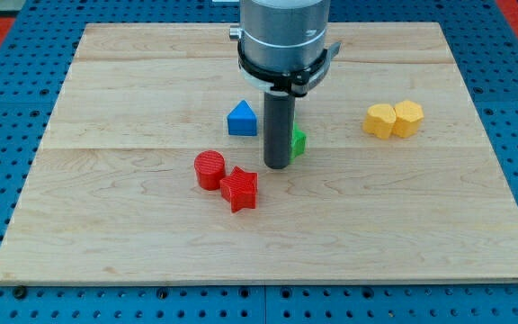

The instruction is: Separate the yellow blocks

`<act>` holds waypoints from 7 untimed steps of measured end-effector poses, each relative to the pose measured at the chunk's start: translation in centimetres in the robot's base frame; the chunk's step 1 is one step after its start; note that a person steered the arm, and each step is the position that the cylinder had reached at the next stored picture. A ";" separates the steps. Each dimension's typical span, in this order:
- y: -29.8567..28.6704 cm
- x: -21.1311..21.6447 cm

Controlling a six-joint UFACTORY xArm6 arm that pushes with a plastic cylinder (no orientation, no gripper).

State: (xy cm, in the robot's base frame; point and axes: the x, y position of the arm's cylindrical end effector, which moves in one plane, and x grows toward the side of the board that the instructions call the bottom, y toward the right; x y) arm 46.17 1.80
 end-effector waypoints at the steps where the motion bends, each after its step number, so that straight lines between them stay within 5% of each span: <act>1: 0.1 -1.9; 2: 6.4 2.0; 3: 18.1 -0.1; 7: 18.5 -3.4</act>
State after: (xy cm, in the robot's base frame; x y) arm 42.79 20.25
